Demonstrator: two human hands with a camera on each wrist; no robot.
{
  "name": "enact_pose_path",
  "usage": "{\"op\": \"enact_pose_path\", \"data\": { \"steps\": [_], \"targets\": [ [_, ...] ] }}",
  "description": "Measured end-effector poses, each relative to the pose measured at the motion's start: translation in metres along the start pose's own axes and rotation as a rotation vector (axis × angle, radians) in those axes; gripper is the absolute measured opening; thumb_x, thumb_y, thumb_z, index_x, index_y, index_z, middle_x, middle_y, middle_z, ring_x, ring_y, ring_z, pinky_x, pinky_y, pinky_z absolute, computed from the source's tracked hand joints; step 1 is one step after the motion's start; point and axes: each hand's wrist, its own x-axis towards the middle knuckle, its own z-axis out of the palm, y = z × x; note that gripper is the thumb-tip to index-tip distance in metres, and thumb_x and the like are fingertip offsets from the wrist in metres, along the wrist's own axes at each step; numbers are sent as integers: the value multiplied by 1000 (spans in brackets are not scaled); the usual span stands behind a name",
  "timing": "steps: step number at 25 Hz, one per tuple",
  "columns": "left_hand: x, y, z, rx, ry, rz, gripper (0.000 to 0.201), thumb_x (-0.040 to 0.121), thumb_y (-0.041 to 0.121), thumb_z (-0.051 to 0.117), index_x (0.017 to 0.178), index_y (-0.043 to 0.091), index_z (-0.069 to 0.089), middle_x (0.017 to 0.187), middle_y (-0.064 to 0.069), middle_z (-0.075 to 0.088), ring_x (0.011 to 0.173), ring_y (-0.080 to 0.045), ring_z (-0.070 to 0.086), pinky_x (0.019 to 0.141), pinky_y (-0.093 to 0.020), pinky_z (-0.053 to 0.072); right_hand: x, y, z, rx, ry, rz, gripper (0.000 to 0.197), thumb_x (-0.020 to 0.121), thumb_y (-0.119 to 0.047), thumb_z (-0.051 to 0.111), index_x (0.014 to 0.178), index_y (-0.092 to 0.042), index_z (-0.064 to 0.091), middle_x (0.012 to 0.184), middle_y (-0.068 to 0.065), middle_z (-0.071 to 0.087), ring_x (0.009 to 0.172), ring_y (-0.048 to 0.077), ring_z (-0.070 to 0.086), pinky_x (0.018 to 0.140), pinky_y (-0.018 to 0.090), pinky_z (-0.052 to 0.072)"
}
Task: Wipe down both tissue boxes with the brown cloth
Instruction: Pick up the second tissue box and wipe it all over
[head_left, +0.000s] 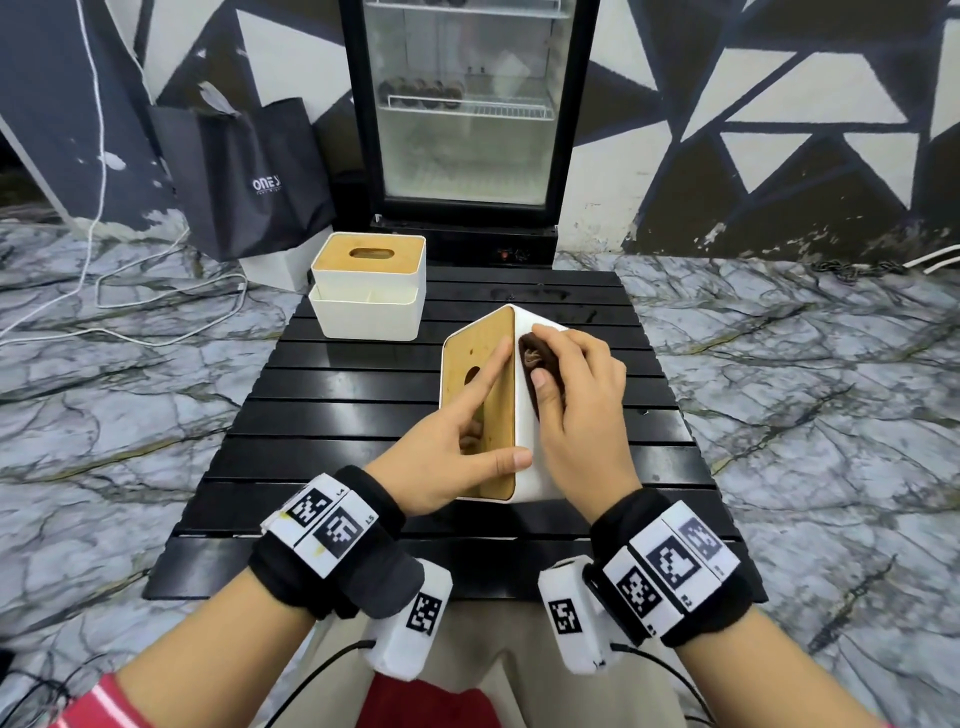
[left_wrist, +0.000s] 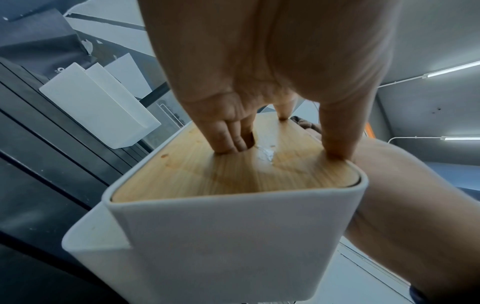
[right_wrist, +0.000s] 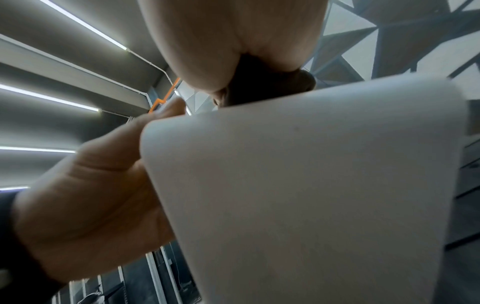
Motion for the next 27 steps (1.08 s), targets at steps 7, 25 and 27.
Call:
{"op": "enact_pose_path", "data": {
  "steps": [7,25,27],
  "targets": [
    [1,1,-1,-5,-28,17,94,75,35,69,141,58,6,131,19,45,95,-12,58,95,-20,46,31,-4,-12,-28,-119,-39,35,90,-19,37,121,-18,52,114,5,52,105,23,42,85,17,20],
    [-7,14,-14,174,166,-21,85,62,59,65,126,73,11,97,-3,56,77,-16,57,81,-31,50,16,1,-58,-72,-342,-23,31,92,-12,48,121,-22,52,112,-4,48,108,22,42,83,16,24],
    [-7,14,-13,172,185,-23,79,64,54,65,124,74,18,88,-1,53,71,-16,54,80,-32,51,11,-4,-58,-45,-321,-16,31,92,-12,48,120,-24,53,109,-8,47,107,19,41,81,9,25]
  ]
}}
